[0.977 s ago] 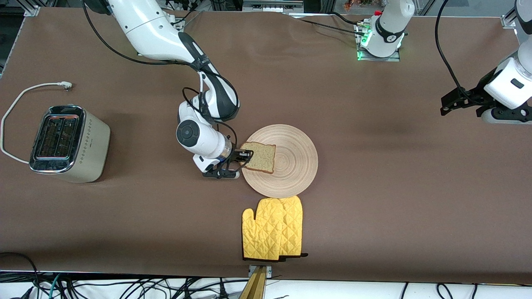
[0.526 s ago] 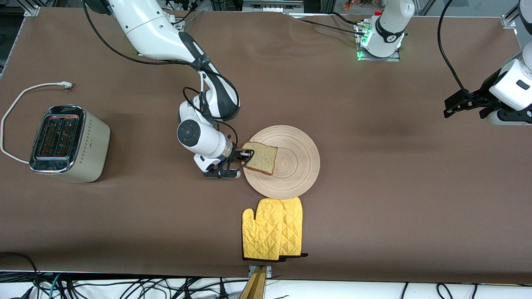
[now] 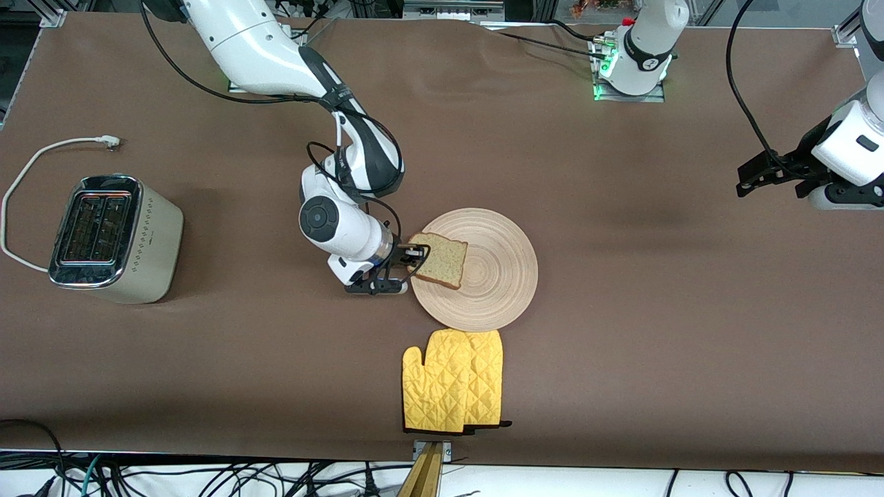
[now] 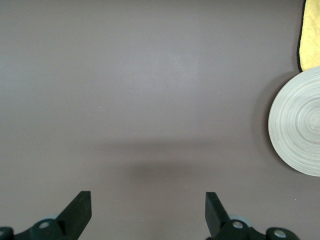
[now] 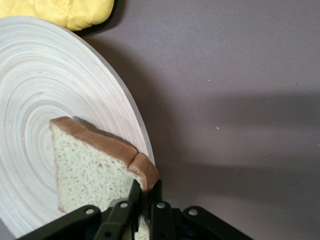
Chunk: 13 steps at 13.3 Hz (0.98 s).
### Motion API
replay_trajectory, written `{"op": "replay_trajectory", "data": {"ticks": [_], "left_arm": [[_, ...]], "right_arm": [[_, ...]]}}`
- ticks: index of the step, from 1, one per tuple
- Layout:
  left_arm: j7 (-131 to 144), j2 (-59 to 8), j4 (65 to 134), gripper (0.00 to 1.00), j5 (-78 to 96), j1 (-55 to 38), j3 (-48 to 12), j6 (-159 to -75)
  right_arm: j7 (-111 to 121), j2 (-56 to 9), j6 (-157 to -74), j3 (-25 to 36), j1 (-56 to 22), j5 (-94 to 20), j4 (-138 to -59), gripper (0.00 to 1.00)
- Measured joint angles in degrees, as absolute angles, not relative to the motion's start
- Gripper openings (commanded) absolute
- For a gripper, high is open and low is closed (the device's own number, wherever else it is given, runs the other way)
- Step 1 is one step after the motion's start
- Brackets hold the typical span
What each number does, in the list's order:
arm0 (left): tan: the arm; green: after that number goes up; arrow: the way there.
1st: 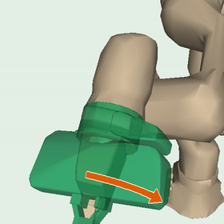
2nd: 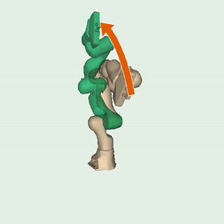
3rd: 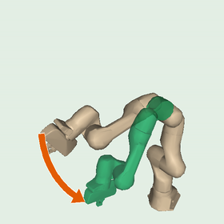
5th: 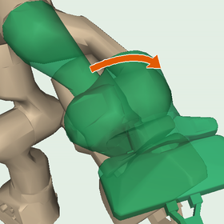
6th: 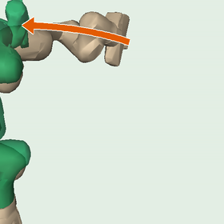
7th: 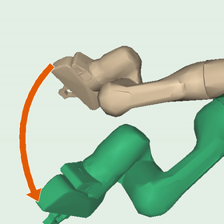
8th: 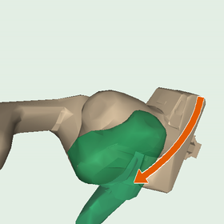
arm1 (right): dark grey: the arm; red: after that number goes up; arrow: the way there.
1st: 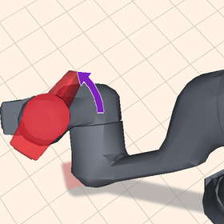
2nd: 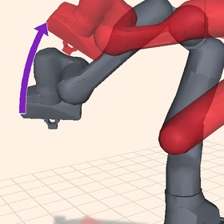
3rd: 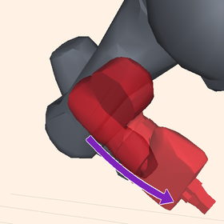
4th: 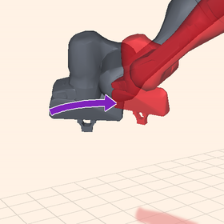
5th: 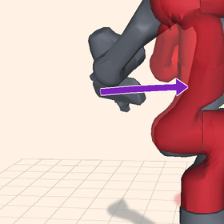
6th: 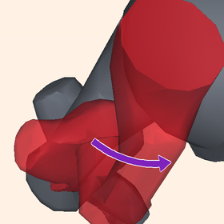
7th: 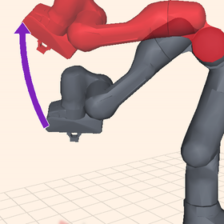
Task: Move plate and put bread in toaster
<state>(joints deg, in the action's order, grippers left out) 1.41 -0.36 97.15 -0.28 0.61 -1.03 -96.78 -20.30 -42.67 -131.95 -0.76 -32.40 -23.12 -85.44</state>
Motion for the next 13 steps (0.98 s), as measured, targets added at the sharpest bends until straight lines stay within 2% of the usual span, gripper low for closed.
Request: {"op": "replay_trajectory", "data": {"ticks": [4, 13], "left_arm": [[1.5, -1.5, 97.1, 1.00, -0.3, 0.6, -1.1, -96.8], [1.6, -1.5, 97.1, 1.00, -0.3, 0.6, -1.0, -96.8]], "right_arm": [[-19.9, -42.5, -131.2, -0.8, -32.4, -22.3, -85.3, 0.00], [-19.7, -42.5, -128.2, -0.7, -32.5, -11.9, -85.2, 0.00]]}}
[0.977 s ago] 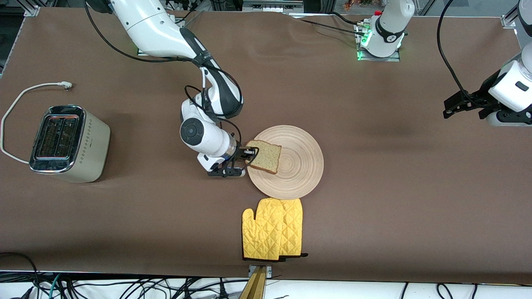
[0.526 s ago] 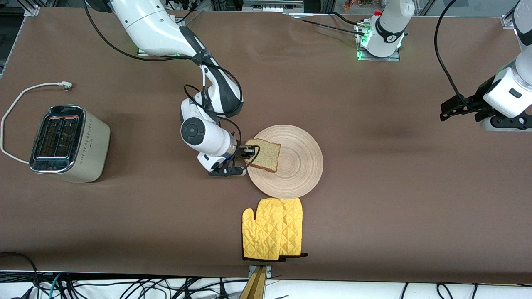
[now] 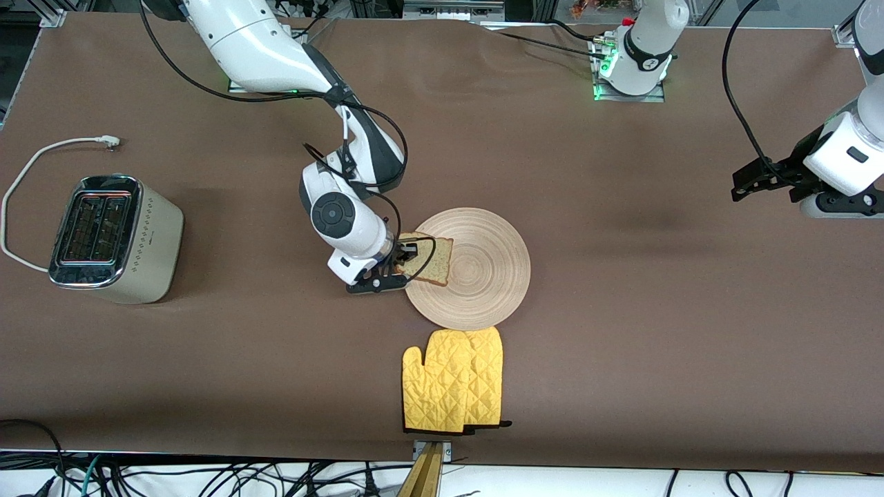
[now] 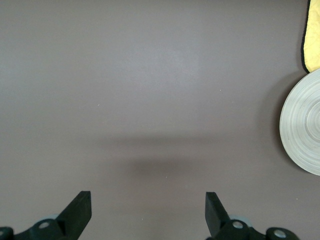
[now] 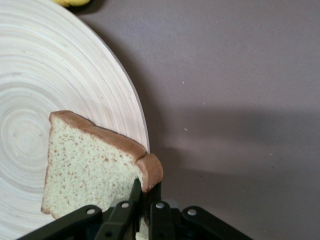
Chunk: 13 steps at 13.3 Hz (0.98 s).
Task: Move plate and put bread in toaster
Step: 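Lift the bread with the right gripper and carry it above the toaster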
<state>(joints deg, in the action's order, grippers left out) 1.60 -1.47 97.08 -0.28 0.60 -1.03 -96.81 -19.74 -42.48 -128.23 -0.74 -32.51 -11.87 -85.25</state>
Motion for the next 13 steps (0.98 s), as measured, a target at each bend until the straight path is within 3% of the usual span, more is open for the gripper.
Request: {"op": "replay_trajectory", "data": {"ticks": [3, 7, 10, 13], "left_arm": [[1.6, -1.5, 97.1, 1.00, -0.3, 0.6, -1.0, -96.8], [1.7, -1.5, 97.0, 1.00, -0.3, 0.6, -1.0, -96.8], [1.7, -1.5, 97.0, 1.00, -0.3, 0.6, -1.0, -96.8], [1.7, -1.5, 97.0, 1.00, -0.3, 0.6, -1.0, -96.8]], "right_arm": [[-18.4, -40.7, -120.4, 1.2, -32.1, -11.0, -83.8, 0.00], [-13.0, -35.2, -99.8, 6.6, -28.8, -10.9, -75.7, 0.00], [-7.8, -33.4, -87.2, 13.0, -28.2, -9.9, -69.4, 0.00], [0.8, -32.3, -80.7, 21.9, -28.1, -3.9, -66.9, 0.00]]}}
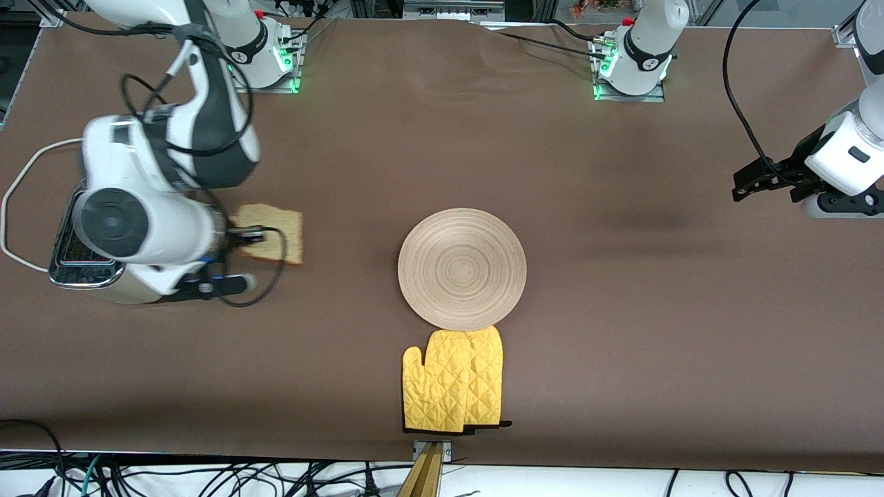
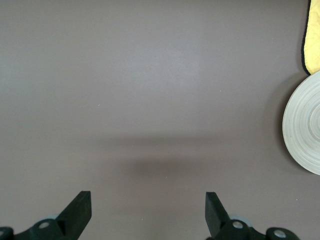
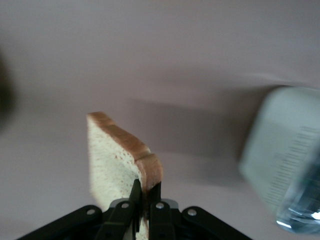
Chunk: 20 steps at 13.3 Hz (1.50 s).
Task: Move plate and put bread in toaster
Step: 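Lift the bread with the right gripper and carry it above the toaster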
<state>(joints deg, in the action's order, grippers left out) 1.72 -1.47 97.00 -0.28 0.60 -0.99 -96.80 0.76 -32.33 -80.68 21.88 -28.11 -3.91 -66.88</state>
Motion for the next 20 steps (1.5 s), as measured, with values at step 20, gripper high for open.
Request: {"op": "replay_trajectory", "data": {"ticks": [20], "left_arm": [[1.8, -2.6, 96.7, 1.00, -0.3, -0.7, -5.8, -96.5]], "right_arm": [[20.8, -36.8, -89.2, 42.0, -20.3, 13.3, -73.0, 0.00]]}}
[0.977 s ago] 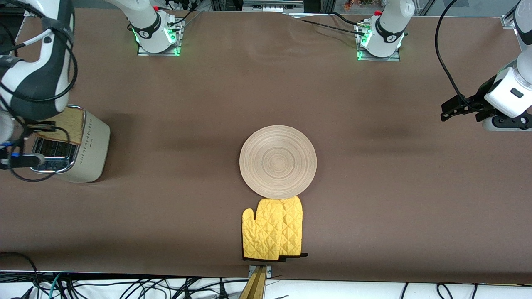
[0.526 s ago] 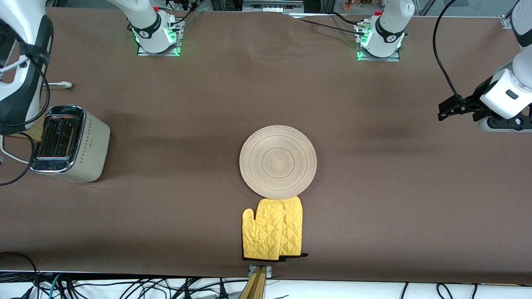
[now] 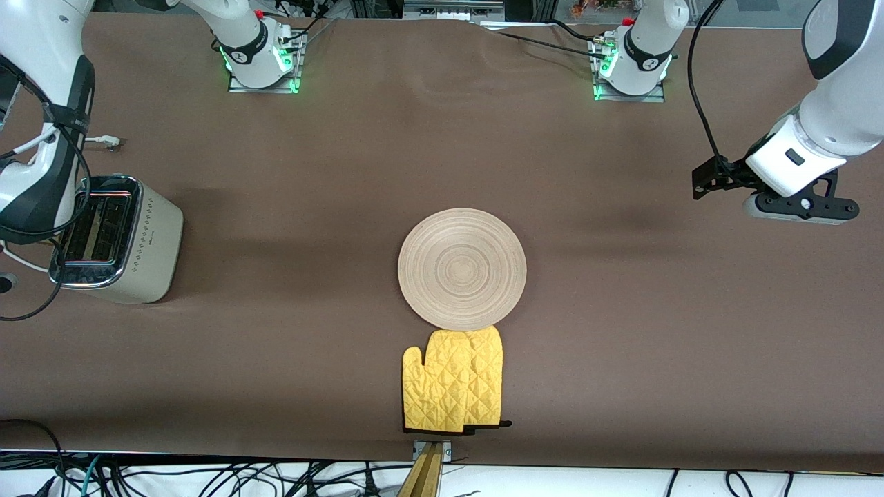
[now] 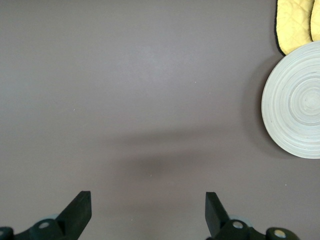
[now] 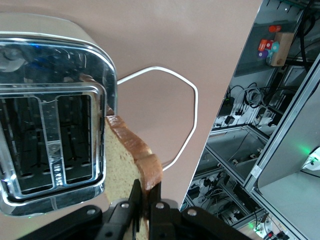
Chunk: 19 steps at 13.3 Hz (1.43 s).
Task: Move plate and put bread in toaster
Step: 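Lift the bread with the right gripper and carry it above the toaster, then lower the bread into the toaster slot with the right gripper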
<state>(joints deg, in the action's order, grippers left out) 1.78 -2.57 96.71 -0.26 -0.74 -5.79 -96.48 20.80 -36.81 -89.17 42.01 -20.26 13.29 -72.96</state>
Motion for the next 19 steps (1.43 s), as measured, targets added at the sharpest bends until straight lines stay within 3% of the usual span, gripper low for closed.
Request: {"op": "replay_trajectory", "data": {"ticks": [12, 19], "left_arm": [[1.8, -2.4, 96.5, 1.00, -0.3, -0.6, -5.8, -95.8], [1.8, -2.4, 96.5, 1.00, -0.3, -0.5, -5.8, -95.8]], "right_arm": [[20.8, -37.3, -89.2, 42.0, -21.8, 12.9, -73.4, 0.00], [20.7, -41.0, -93.9, 41.9, -20.9, 10.2, -73.5, 0.00]]}}
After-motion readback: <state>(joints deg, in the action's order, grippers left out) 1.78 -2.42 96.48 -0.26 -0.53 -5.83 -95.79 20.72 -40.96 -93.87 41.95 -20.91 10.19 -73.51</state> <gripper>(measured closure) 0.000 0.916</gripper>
